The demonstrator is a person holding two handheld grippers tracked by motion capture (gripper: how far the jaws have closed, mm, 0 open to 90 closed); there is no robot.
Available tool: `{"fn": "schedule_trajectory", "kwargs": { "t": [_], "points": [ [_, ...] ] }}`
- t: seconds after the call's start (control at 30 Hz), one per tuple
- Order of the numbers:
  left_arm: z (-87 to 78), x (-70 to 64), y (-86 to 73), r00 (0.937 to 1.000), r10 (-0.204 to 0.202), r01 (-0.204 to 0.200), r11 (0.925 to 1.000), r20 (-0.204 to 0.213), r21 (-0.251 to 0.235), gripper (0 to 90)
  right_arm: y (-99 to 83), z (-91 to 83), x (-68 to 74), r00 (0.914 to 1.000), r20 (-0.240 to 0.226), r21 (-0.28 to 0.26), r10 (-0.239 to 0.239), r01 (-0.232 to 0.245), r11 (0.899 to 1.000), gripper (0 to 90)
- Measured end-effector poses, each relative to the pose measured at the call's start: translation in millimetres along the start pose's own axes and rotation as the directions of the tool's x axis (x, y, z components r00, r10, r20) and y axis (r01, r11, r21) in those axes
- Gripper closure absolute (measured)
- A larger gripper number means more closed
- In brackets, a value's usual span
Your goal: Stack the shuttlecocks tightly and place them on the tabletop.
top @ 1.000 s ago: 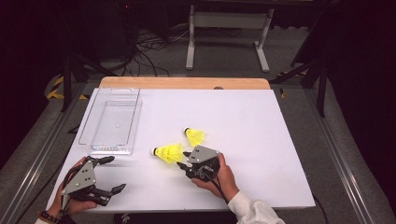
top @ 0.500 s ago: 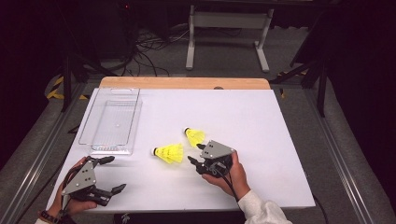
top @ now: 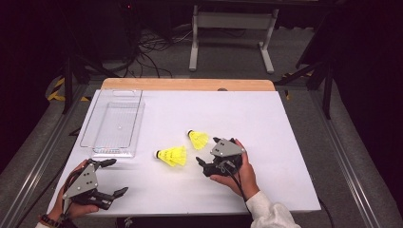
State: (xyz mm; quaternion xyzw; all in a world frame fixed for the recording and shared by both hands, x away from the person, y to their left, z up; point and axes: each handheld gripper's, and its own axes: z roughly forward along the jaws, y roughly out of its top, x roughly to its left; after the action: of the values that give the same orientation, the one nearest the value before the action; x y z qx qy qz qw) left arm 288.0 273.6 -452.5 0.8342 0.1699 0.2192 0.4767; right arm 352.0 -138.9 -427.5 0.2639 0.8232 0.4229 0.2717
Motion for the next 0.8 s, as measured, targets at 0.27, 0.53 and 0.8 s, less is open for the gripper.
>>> {"fn": "schedule_trajectory", "kwargs": {
  "t": [0.27,0.53,0.8],
  "points": [
    [1.7,2.8,-0.7,1.0000,-0.007,0.008,0.9999,0.005,-0.007,7.1,-4.3,20.3,-7.3,0.9989,-0.022,0.040,0.042,-0.041,0.998,18.2],
    [4.3,5.6,-2.2,0.9998,-0.009,0.009,1.0000,0.017,-0.002,7.1,-6.9,37.0,-8.3,0.9984,-0.007,0.072,0.056,-0.056,0.996,15.9],
    [-2.8,3.6,-4.3,0.9999,-0.016,0.016,0.9998,0.006,-0.013,7.1,-6.0,45.3,-3.8,0.9977,-0.035,0.088,0.058,-0.055,0.995,25.7]
  ]
}}
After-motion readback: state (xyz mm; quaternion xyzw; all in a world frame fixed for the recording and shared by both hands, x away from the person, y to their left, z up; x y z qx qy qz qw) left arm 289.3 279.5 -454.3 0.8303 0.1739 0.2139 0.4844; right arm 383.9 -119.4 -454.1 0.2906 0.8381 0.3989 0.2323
